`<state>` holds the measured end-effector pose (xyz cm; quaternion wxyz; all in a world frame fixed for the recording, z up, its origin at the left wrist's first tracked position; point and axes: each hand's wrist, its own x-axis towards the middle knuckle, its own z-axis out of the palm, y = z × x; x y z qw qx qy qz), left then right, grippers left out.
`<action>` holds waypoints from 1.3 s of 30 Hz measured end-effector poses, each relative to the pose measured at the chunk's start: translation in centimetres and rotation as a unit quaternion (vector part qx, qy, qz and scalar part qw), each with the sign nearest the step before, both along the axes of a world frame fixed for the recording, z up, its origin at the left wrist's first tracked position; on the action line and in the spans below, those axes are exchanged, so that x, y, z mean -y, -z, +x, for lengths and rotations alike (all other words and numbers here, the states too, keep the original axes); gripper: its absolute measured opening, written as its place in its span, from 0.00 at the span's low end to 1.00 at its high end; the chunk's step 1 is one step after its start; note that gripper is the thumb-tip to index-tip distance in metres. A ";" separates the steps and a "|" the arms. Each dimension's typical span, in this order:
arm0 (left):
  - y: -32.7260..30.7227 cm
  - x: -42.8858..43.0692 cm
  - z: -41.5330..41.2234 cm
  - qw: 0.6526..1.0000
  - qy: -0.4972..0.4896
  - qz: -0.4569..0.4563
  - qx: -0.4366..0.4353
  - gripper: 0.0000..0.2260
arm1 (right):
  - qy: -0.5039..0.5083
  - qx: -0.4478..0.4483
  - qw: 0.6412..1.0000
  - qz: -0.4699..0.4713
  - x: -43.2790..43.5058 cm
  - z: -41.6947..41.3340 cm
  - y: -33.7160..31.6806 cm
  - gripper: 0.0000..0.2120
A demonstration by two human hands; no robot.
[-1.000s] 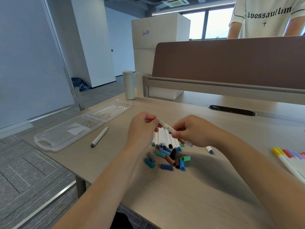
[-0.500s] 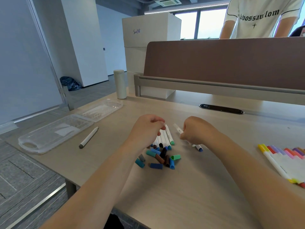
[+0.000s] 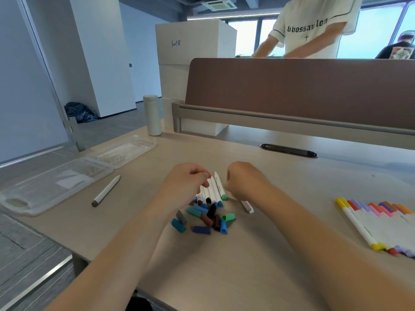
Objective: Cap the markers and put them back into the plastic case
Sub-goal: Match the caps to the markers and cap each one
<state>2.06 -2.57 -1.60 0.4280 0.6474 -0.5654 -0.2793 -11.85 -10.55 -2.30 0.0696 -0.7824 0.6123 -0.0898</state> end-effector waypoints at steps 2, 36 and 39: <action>0.0 -0.1 0.3 1.000 -0.004 -0.003 -0.002 0.08 | -0.002 0.002 1.000 0.011 0.3 0.8 -0.1 0.08; 1.1 -0.8 -4.4 0.893 0.134 0.105 0.418 0.14 | -0.015 0.096 0.992 0.084 -1.5 -1.9 -1.7 0.07; 1.2 -0.3 -4.1 0.920 0.116 0.091 0.362 0.14 | -0.020 0.088 0.992 0.090 -1.4 -1.9 -1.5 0.06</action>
